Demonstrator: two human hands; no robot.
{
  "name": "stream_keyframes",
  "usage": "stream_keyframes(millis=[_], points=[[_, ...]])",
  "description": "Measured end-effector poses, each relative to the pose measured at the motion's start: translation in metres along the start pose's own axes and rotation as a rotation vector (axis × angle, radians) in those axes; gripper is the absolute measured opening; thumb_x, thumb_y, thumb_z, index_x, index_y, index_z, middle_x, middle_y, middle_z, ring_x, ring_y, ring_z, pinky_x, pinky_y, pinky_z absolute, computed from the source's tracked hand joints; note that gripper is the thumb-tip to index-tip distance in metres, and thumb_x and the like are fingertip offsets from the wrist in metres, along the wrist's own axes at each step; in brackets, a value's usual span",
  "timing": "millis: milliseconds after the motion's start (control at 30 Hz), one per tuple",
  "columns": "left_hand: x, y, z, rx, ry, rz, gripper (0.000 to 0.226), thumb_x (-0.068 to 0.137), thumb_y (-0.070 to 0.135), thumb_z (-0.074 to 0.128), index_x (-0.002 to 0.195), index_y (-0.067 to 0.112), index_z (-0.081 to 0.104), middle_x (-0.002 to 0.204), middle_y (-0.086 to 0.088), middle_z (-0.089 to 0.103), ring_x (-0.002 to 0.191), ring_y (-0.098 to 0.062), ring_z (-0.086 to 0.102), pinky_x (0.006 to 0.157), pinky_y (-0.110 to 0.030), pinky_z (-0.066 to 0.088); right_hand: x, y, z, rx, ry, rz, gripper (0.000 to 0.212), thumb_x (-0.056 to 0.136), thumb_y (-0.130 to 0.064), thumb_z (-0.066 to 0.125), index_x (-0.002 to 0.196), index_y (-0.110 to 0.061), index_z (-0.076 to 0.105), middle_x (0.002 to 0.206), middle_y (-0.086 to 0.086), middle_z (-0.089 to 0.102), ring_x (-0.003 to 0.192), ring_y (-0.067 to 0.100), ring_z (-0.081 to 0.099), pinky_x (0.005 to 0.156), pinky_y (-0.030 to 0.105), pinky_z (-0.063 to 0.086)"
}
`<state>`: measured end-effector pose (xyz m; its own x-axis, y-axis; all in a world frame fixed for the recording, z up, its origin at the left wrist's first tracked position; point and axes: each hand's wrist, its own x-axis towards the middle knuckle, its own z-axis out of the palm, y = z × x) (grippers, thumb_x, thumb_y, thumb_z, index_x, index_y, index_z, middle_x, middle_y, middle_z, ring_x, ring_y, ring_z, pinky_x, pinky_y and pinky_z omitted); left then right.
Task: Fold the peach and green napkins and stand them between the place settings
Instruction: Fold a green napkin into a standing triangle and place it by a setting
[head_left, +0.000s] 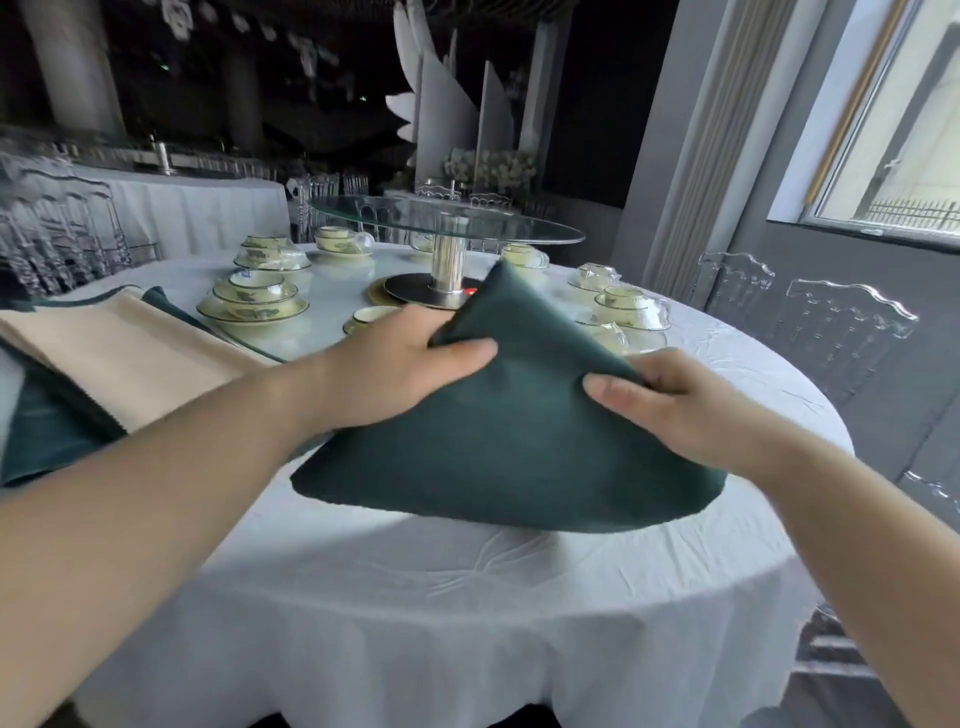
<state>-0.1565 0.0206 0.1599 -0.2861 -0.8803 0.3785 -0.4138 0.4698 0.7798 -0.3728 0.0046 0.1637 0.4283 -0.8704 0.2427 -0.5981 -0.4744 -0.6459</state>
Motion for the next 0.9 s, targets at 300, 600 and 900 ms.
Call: stream_keyframes(millis=[300, 600, 900], points=[[0.03, 0.064, -0.053, -0.269, -0.106, -0.063, 0.024, 0.07, 0.028, 0.057, 0.084, 0.011, 0.066, 0.077, 0.0, 0.073, 0.069, -0.012, 0.07, 0.056, -0.022, 0.054, 0.004, -0.067, -0.044, 0.487, -0.09, 0.045, 0.025, 0.057, -0.031, 0.055, 0.053, -0.013, 0.072, 0.055, 0.0, 0.068, 0.045, 0.01, 0.063, 0.047, 0.022, 0.054], [0.062, -0.064, 0.007, -0.418, -0.318, -0.549, 0.021, 0.095, 0.016, 0.042, 0.092, 0.007, 0.061, 0.074, -0.001, 0.071, 0.063, -0.012, 0.068, 0.062, -0.023, 0.056, 0.046, 0.055, 0.033, 0.466, -0.193, 0.392, 0.013, 0.089, -0.012, 0.054, 0.092, -0.01, 0.066, 0.083, 0.003, 0.072, 0.073, 0.015, 0.067, 0.077, 0.027, 0.056], [0.104, -0.139, 0.02, -0.35, -0.358, -0.732, 0.029, 0.096, 0.027, 0.043, 0.091, 0.007, 0.063, 0.079, -0.002, 0.071, 0.069, -0.013, 0.068, 0.073, -0.027, 0.054, 0.094, 0.111, 0.068, 0.324, -0.123, 0.483, 0.01, 0.089, -0.018, 0.055, 0.084, -0.012, 0.062, 0.084, 0.008, 0.064, 0.074, 0.022, 0.059, 0.074, 0.031, 0.048]])
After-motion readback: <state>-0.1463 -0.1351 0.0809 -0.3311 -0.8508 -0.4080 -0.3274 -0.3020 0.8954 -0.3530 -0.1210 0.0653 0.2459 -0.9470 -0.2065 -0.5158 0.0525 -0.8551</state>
